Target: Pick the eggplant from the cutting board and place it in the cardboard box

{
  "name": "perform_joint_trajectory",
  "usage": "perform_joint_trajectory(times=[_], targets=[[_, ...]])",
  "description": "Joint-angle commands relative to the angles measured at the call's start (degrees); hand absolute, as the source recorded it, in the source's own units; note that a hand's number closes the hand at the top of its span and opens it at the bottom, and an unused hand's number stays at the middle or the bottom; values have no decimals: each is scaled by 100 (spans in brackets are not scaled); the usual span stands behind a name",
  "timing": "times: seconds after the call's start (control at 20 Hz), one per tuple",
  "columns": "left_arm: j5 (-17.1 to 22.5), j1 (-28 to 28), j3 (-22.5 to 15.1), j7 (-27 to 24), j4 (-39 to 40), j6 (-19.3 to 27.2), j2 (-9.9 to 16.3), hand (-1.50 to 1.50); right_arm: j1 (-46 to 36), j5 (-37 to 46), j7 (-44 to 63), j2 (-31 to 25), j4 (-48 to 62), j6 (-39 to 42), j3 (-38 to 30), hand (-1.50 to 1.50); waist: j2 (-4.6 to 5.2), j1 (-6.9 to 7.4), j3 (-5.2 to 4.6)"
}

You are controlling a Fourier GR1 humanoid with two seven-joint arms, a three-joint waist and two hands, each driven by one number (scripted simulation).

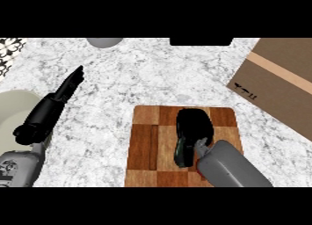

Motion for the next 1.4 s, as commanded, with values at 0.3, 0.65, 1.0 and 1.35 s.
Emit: perform_joint_trajectory(times=[0.3, 0.65, 1.0, 1.35], targets=[[65, 6, 157, -99, 102, -189, 150, 0, -473, 244, -3485, -1137, -547, -1195, -7, 150, 51, 19, 25], [45, 325, 139, 177, -445, -196, 102, 0, -326, 282, -3569, -1864, -2096, -1021, -672, 150, 4, -42, 19], [63, -76, 283, 165, -35, -180, 58, 0, -379, -172, -2529, -1567, -2123, -1479, -2202, 150, 26, -76, 20], [-130, -66, 84, 160, -182, -69, -190, 0, -1044, -544, -2433, -1955, -1139, -1455, -3584, 150, 46, 29, 20]])
